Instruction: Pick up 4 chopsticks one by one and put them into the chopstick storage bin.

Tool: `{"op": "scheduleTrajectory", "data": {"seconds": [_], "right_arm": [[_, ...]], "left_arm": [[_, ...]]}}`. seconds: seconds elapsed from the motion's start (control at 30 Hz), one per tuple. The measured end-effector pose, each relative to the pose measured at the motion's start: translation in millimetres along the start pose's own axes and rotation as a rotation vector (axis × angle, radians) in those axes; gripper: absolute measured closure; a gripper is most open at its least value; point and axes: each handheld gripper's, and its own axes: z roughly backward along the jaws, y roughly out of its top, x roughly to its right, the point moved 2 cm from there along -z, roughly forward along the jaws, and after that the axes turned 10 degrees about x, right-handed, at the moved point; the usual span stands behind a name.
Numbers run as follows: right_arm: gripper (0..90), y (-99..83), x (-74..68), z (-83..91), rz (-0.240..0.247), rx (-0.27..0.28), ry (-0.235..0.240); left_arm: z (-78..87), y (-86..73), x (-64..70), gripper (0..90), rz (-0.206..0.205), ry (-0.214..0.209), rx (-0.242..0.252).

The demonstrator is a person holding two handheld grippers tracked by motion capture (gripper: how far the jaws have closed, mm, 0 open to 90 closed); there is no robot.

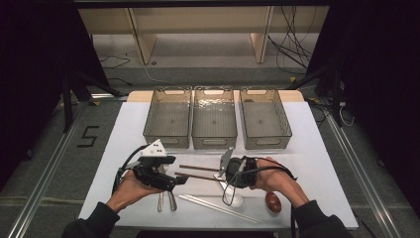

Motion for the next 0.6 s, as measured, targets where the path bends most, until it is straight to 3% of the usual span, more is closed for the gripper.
{"op": "scheduleTrajectory", "data": {"seconds": [0.23,0.47,0.6], "right_arm": [[86.4,2.5,-6.1,1.8,0.041,0.004,0.001],[86.3,7.8,-11.9,2.7,0.062,0.003,0.007],[86.3,10.6,-14.1,1.9,0.083,0.001,0.004]], "left_arm": [[-18.0,4.8,9.9,25.5,-0.094,-0.056,-0.122],[-30.6,3.7,14.4,34.8,-0.181,-0.078,-0.222],[-34.0,0.9,17.7,44.2,-0.203,-0.097,-0.268]]}}
